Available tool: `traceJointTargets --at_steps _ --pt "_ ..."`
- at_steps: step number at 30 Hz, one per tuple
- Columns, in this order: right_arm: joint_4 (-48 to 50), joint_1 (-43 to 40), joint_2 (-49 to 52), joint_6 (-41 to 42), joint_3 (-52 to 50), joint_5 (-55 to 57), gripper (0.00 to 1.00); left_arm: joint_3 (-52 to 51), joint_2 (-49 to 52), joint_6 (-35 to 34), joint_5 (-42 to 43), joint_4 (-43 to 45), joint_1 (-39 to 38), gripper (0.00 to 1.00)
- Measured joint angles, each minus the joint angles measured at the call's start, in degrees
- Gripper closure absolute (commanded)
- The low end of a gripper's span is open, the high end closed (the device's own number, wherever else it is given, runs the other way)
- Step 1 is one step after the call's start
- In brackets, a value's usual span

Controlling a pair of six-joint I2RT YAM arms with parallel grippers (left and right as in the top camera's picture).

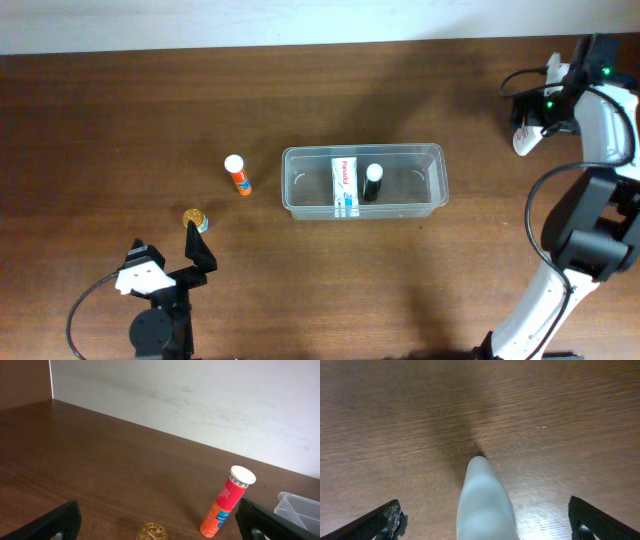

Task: Pack container
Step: 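Move the right gripper to the white spray bottle and grasp it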

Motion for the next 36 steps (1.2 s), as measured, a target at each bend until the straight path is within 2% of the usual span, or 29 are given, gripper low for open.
traceJointTargets --at_steps 5,6,9,10,14,18,24,26,27,36 --pt "1.40 0.00 1.22 -0.39 0.00 -0.42 0.09 0.00 0.00 0.00 -0.02 0.00 0.00 0.01" --pt "1.44 0.00 1.25 -0.57 0.00 -0.42 0.14 0.00 0.00 0.00 0.00 0.00 0.00 0.01" --pt "1.46 0.00 1.29 -1.27 0.00 -0.42 0.42 0.00 0.00 0.00 -0.02 0.00 0.00 0.00" --pt "1.44 0.00 1.29 -1.01 0.00 -0.42 0.47 0.00 0.00 0.00 -0.02 0.00 0.00 0.01" --pt "1.25 0.00 1.29 -0.92 0.00 -0.44 0.48 0.00 0.00 0.00 -0.02 0.00 0.00 0.01" --pt "0.70 0.00 1.29 -0.85 0.00 -0.55 0.65 0.00 0.00 0.00 0.00 0.00 0.00 0.01" --pt "-0.63 0.00 1.05 0.35 0.13 -0.57 0.70 0.00 0.00 0.00 0.00 0.00 0.00 0.01" --pt "-1.70 0.00 0.79 0.66 0.17 -0.59 0.79 0.00 0.00 0.00 -0.02 0.00 0.00 0.01" --pt "-2.03 0.00 0.74 0.98 0.24 -0.61 0.80 0.00 0.00 0.00 0.00 0.00 0.00 0.01" --pt "-11.58 0.00 -1.60 3.21 6.47 -1.66 0.78 0.00 0.00 0.00 0.00 0.00 0.00 0.01"
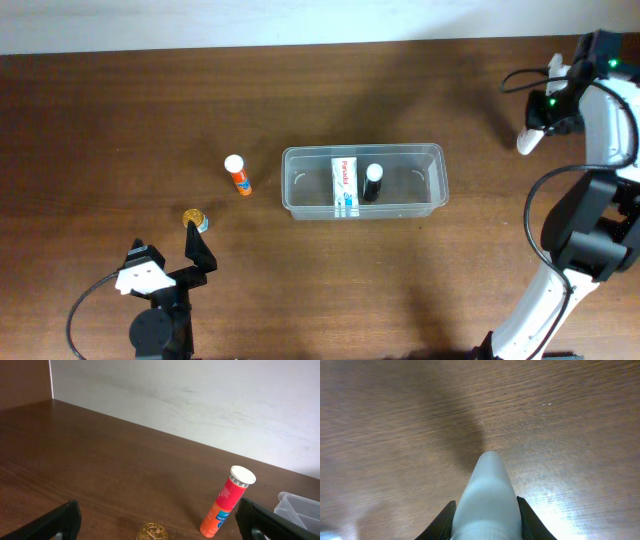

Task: Pack container
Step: 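Move the right gripper to the white spray bottle and grasp it, then carry the white spray bottle over the container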

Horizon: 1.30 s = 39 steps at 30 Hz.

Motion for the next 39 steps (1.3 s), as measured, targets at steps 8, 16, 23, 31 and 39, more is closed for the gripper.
traceJointTargets --at_steps 8,16,23,31,39 --pt "-14.84 0.02 -8.72 1.73 7.43 -6.21 0.78 0.00 0.00 0.00 -0.02 0.00 0.00 0.01" --pt "-24.57 3.58 -19.41 2.08 8.48 -13.27 0.78 0.00 0.00 0.00 0.00 0.00 0.00 0.00" --pt "-26.84 14.71 -21.77 2.08 8.07 -14.58 0.76 0.00 0.00 0.00 -0.02 0.00 0.00 0.01" --pt "-16.48 26.10 -21.64 5.81 -2.23 -13.11 0.75 0.00 0.00 0.00 -0.02 0.00 0.00 0.01" --pt "-2.54 30.25 -21.66 9.75 -16.94 -12.13 0.75 0.00 0.00 0.00 -0.02 0.00 0.00 0.01"
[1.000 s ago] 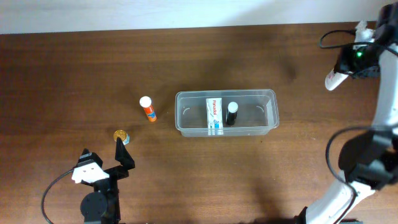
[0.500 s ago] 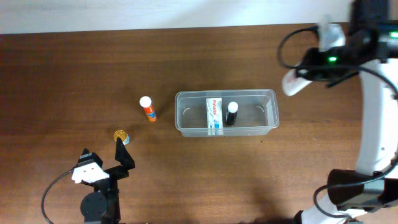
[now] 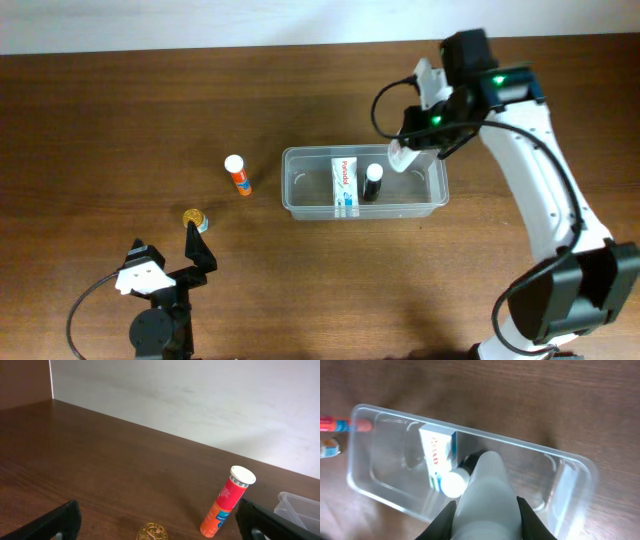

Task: Pack container
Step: 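Carry the white spray bottle over the container, then lower the spray bottle into the container beside the brown bottle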

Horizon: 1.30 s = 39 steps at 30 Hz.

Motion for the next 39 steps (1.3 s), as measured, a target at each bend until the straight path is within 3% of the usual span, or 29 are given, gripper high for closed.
traceJointTargets --at_steps 16,39 --pt "13.64 0.87 0.00 3.93 -15.69 2.82 0.73 0.00 0.00 0.00 0.00 0.00 0.00 0.01" --pt "16.33 5.29 0.44 10.10 -17.25 11.34 0.73 0.00 0.00 0.00 0.00 0.00 0.00 0.01"
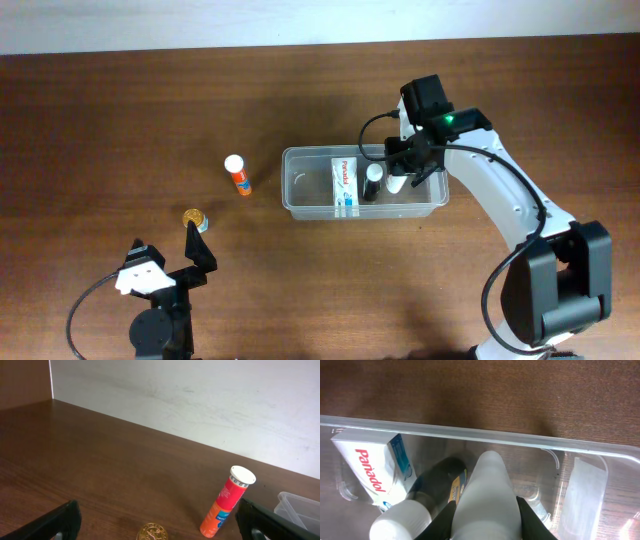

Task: Pack container
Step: 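Lower the spray bottle into the container beside the brown bottle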

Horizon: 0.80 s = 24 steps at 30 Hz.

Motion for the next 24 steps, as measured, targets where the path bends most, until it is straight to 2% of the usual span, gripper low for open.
traceJointTargets --at_steps 24 --pt "0.33 0.26 1.77 0.04 -0.07 1.07 0.72 0.00 0.00 0.00 0.00 0.00 0.00 0.01"
